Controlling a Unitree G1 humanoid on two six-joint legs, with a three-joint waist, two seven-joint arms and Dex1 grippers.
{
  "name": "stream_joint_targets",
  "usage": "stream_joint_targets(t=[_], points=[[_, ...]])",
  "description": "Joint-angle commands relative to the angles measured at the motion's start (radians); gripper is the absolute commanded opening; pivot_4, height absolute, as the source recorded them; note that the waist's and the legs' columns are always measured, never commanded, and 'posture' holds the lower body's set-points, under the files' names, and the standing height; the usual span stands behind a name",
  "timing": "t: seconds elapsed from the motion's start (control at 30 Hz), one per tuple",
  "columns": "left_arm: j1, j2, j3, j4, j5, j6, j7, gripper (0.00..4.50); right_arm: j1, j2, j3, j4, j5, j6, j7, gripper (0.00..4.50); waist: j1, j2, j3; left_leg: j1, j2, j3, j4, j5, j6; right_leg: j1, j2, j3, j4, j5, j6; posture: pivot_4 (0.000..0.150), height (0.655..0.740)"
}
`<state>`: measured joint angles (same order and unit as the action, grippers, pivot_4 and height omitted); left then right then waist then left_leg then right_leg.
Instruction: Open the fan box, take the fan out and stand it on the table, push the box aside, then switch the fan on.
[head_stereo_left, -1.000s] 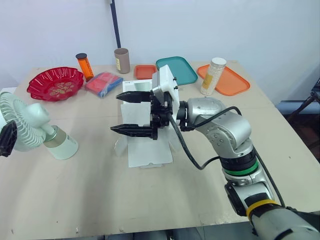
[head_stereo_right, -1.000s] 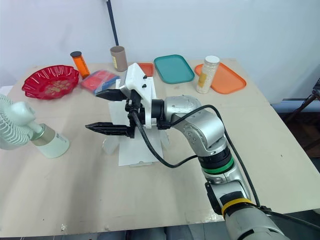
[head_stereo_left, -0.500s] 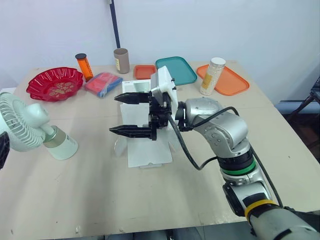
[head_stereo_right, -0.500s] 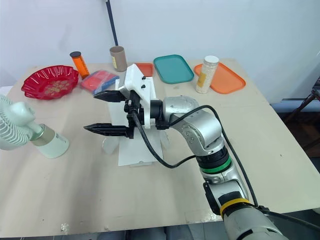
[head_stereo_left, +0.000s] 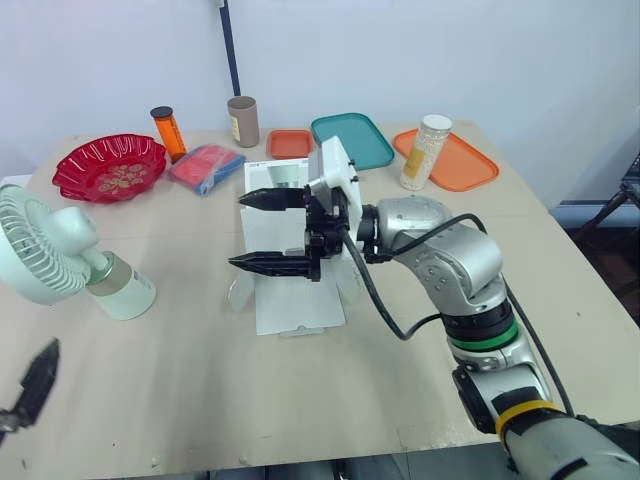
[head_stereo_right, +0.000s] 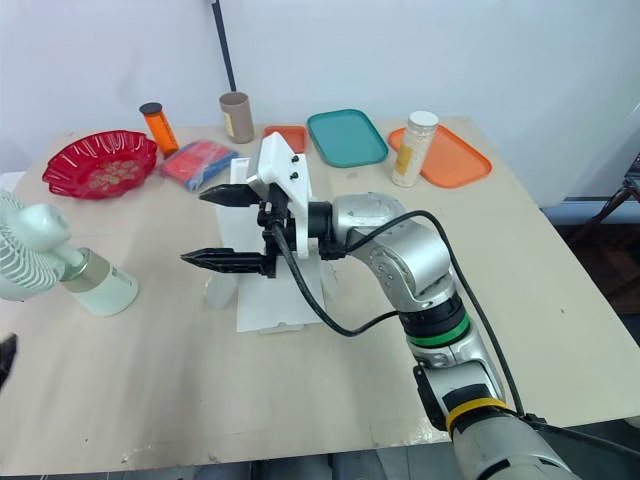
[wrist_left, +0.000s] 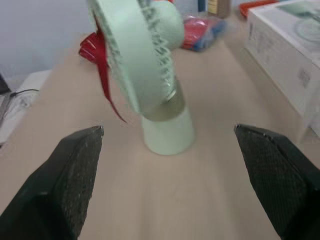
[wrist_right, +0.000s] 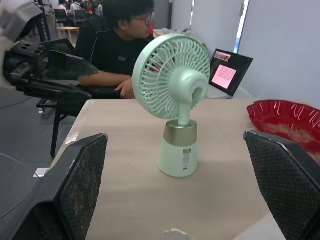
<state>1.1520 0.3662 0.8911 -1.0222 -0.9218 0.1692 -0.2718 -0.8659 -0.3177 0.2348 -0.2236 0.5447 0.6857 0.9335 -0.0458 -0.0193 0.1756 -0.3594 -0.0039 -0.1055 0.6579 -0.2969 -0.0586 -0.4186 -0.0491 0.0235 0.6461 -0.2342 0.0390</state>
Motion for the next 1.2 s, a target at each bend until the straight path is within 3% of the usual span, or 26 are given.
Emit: stream_joint_targets(t=[0.03, 0.27, 0.4, 0.53, 0.67, 0.9, 1.2], points=[[0.044, 0.050, -0.133, -0.025, 0.150, -0.165, -0.142, 4.45, 0.013, -0.039, -0.032, -0.072, 0.004, -0.003, -0.006, 4.50, 0.001, 0.000, 0.000, 0.000, 0.000, 0.000, 0.000, 0.000, 0.000, 0.000, 0.000, 0.000, 0.000, 0.000, 0.000, 0.150, 0.7400], [-0.165, 0.288, -0.188, -0.024, 0.121, -0.087, -0.189, 4.45, 0.192, -0.214, -0.061, -0.261, 0.024, 0.059, -0.015, 4.50, 0.006, 0.000, 0.000, 0.000, 0.000, -0.002, 0.000, 0.000, 0.001, 0.001, 0.000, -0.001, 0.001, -0.001, 0.001, 0.150, 0.7400], [-0.260, 0.352, -0.199, 0.041, 0.076, -0.015, -0.251, 4.45, 0.320, -0.294, -0.090, -0.377, 0.014, 0.126, -0.095, 4.50, -0.002, 0.000, 0.000, 0.000, 0.000, 0.000, 0.000, -0.002, 0.003, 0.001, 0.000, 0.000, 0.000, 0.000, 0.002, 0.150, 0.7400], [-0.344, 0.406, -0.238, 0.105, 0.039, 0.054, -0.338, 4.45, 0.397, -0.275, -0.100, -0.432, -0.019, 0.201, -0.254, 4.50, 0.000, 0.000, 0.000, 0.002, 0.001, 0.001, 0.000, -0.002, 0.004, 0.001, 0.002, 0.001, 0.002, 0.000, 0.000, 0.150, 0.7400], [-0.399, 0.417, -0.289, 0.151, 0.075, 0.084, -0.404, 4.45, 0.412, -0.235, -0.104, -0.448, -0.038, 0.249, -0.365, 4.50, -0.001, 0.000, 0.000, 0.003, 0.001, 0.001, 0.000, -0.002, 0.004, 0.002, 0.002, 0.002, 0.002, 0.000, 0.001, 0.150, 0.7400], [-0.675, 0.391, -0.445, 0.263, 0.136, 0.153, -0.330, 4.45, 0.374, -0.177, -0.075, -0.363, -0.172, 0.270, -0.542, 4.50, 0.002, 0.000, 0.000, 0.003, 0.001, 0.000, 0.000, -0.002, 0.004, 0.002, 0.002, 0.002, 0.001, 0.000, 0.001, 0.150, 0.7400], [-0.779, 0.363, -0.508, 0.282, 0.184, 0.196, -0.335, 4.45, 0.350, -0.153, -0.024, -0.271, -0.246, 0.251, -0.552, 4.50, 0.000, -0.001, 0.000, 0.002, 0.000, 0.000, 0.000, -0.002, 0.004, 0.001, 0.002, 0.003, 0.002, 0.001, 0.002, 0.150, 0.7400]])
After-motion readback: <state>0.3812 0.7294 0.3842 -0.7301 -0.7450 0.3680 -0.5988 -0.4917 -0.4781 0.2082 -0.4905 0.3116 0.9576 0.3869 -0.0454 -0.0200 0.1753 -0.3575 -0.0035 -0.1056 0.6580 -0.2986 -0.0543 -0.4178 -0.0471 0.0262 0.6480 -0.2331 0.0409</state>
